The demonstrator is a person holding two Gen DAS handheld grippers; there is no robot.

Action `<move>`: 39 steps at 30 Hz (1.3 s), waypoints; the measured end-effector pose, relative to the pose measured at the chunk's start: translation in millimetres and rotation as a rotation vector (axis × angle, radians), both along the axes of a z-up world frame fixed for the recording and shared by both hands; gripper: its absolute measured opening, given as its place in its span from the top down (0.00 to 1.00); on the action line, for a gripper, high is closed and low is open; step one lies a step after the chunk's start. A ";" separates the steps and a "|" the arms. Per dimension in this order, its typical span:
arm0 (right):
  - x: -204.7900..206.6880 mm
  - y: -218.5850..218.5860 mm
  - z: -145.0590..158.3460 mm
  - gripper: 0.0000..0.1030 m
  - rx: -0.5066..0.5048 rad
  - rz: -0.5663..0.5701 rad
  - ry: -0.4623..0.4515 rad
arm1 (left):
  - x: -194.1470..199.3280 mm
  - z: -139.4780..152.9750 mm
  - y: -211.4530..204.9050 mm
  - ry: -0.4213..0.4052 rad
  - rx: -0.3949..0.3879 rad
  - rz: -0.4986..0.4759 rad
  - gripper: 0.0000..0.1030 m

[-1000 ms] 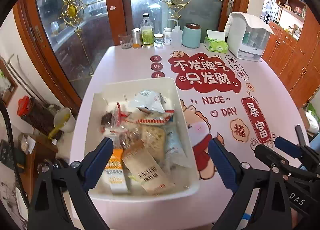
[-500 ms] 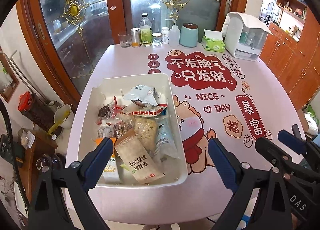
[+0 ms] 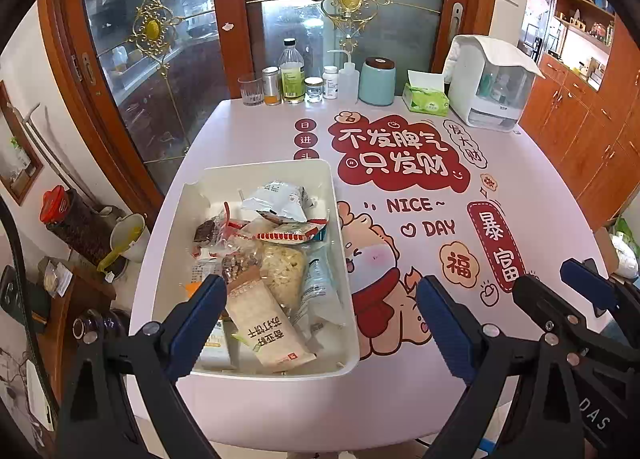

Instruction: Organize snacks

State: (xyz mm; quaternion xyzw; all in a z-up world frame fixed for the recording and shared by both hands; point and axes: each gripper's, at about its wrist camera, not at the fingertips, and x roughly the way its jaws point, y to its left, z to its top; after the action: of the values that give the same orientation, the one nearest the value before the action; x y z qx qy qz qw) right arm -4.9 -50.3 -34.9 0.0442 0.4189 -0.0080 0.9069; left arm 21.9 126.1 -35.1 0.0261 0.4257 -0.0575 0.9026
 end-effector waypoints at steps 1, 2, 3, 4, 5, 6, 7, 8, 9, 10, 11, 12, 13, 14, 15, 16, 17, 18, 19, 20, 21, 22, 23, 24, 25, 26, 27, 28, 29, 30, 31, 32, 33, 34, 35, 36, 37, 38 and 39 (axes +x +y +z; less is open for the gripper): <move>-0.4 -0.2 0.2 0.38 0.000 0.000 0.000 | 0.5 0.0 -1.4 0.001 0.001 0.003 0.07; 0.0 -1.8 0.3 0.38 0.001 0.002 0.000 | 0.6 0.3 -2.9 0.001 0.001 0.005 0.07; 0.4 -2.5 0.4 0.38 0.001 0.003 0.001 | 1.1 0.0 -4.1 0.003 0.001 0.008 0.07; 0.7 -2.7 0.4 0.38 0.000 0.002 0.002 | 1.2 -0.2 -5.5 0.004 0.002 0.011 0.07; 0.9 -3.1 0.4 0.38 0.000 0.003 0.002 | 1.6 -0.4 -6.6 0.006 0.002 0.014 0.07; 0.9 -2.3 0.4 0.38 0.001 0.002 0.002 | 1.4 -0.5 -7.5 0.007 0.003 0.016 0.07; 1.7 -3.3 0.3 0.38 0.002 0.005 0.003 | 2.3 -0.7 -8.8 0.009 0.005 0.020 0.07; 2.5 -4.4 -0.2 0.38 0.003 0.008 0.005 | 2.7 -1.0 -9.1 0.010 0.005 0.022 0.08; 3.2 -5.4 -0.6 0.38 0.004 0.011 0.006 | 3.0 -1.5 -10.0 0.013 0.006 0.024 0.07; 3.6 -6.0 -1.0 0.38 0.007 0.014 0.009 | 3.3 -2.1 -10.5 0.015 0.008 0.027 0.07; 4.4 -6.8 -2.2 0.38 0.009 0.017 0.012 | 3.6 -2.6 -11.0 0.017 0.011 0.029 0.07; 5.0 -7.6 -3.1 0.38 0.013 0.018 0.015 | 3.7 -3.1 -11.5 0.018 0.014 0.031 0.08; 6.1 -8.9 -4.2 0.38 0.017 0.021 0.018 | 3.7 -3.2 -11.9 0.018 0.017 0.034 0.08; 7.0 -9.9 -5.2 0.38 0.021 0.023 0.022 | 3.8 -3.4 -12.0 0.019 0.018 0.036 0.07; 7.6 -10.1 -5.9 0.38 0.024 0.025 0.024 | 3.7 -3.5 -11.7 0.021 0.019 0.039 0.07; 8.1 -10.4 -6.4 0.38 0.026 0.027 0.026 | 3.9 -3.9 -11.7 0.022 0.019 0.041 0.07; 8.9 -9.9 -6.5 0.38 0.026 0.029 0.027 | 4.0 -4.5 -11.7 0.024 0.019 0.043 0.08; 9.3 -9.7 -6.7 0.38 0.026 0.030 0.028 | 4.3 -5.2 -11.5 0.026 0.019 0.045 0.08; 9.4 -9.3 -6.7 0.38 0.026 0.030 0.028 | 4.5 -5.6 -11.2 0.027 0.020 0.046 0.08; 9.8 -9.2 -7.1 0.38 0.027 0.032 0.029 | 4.8 -6.1 -10.9 0.030 0.020 0.049 0.08; 10.3 -9.2 -7.7 0.38 0.027 0.034 0.031 | 5.2 -6.7 -10.8 0.033 0.021 0.050 0.08; 11.1 -9.0 -8.5 0.38 0.027 0.035 0.033 | 5.7 -7.1 -10.8 0.035 0.020 0.052 0.07; 11.6 -8.8 -9.0 0.38 0.025 0.036 0.035 | 5.9 -7.7 -10.6 0.038 0.020 0.053 0.07; 12.3 -8.8 -9.4 0.38 0.023 0.038 0.036 | 6.2 -8.1 -10.6 0.040 0.019 0.053 0.07; 12.5 -8.6 -9.5 0.38 0.020 0.038 0.036 | 6.4 -8.4 -10.6 0.041 0.018 0.053 0.07; 12.8 -7.4 -9.0 0.38 0.017 0.039 0.036 | 6.6 -8.5 -10.6 0.040 0.020 0.053 0.07; 12.9 -7.2 -8.8 0.38 0.015 0.039 0.035 | 6.7 -8.7 -10.7 0.039 0.021 0.054 0.07; 13.1 -7.5 -8.7 0.38 0.013 0.040 0.034 | 6.8 -9.0 -10.5 0.039 0.021 0.054 0.08; 13.1 -7.5 -8.6 0.38 0.014 0.040 0.035 | 6.7 -8.6 -10.4 0.041 0.020 0.053 0.08; 13.2 -7.4 -8.6 0.38 0.014 0.040 0.036 | 6.6 -8.6 -10.4 0.041 0.019 0.052 0.08; 13.2 -7.4 -8.7 0.38 0.015 0.039 0.036 | 7.2 -9.3 -10.1 0.044 0.019 0.052 0.08; 13.5 -7.7 -8.7 0.38 0.015 0.039 0.038 | 7.7 -10.1 -9.9 0.046 0.020 0.053 0.08; 13.7 -7.9 -8.5 0.38 0.015 0.039 0.039 | 8.3 -10.7 -9.8 0.047 0.020 0.053 0.08; 13.8 -8.0 -8.6 0.38 0.015 0.039 0.038 | 8.6 -11.2 -9.4 0.049 0.019 0.053 0.08; 13.8 -8.0 -8.6 0.38 0.015 0.039 0.038 | 8.8 -11.1 -9.9 0.049 0.020 0.054 0.08; 14.0 -8.0 -8.7 0.38 0.016 0.039 0.038 | 8.7 -11.1 -10.0 0.049 0.021 0.054 0.08; 14.3 -8.0 -8.8 0.38 0.016 0.039 0.040 | 8.8 -11.2 -9.8 0.049 0.022 0.054 0.08; 14.0 -8.0 -8.8 0.38 0.016 0.039 0.040 | 8.9 -11.1 -10.0 0.049 0.022 0.053 0.08; 14.1 -8.0 -8.7 0.38 0.017 0.040 0.039 | 8.8 -11.1 -10.2 0.050 0.022 0.053 0.08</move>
State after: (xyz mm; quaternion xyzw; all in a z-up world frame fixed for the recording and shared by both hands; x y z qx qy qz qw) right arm 9.2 -58.3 -43.6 0.0434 0.4371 0.0130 0.8983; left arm 30.7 115.9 -46.2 0.0231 0.4494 -0.0295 0.8925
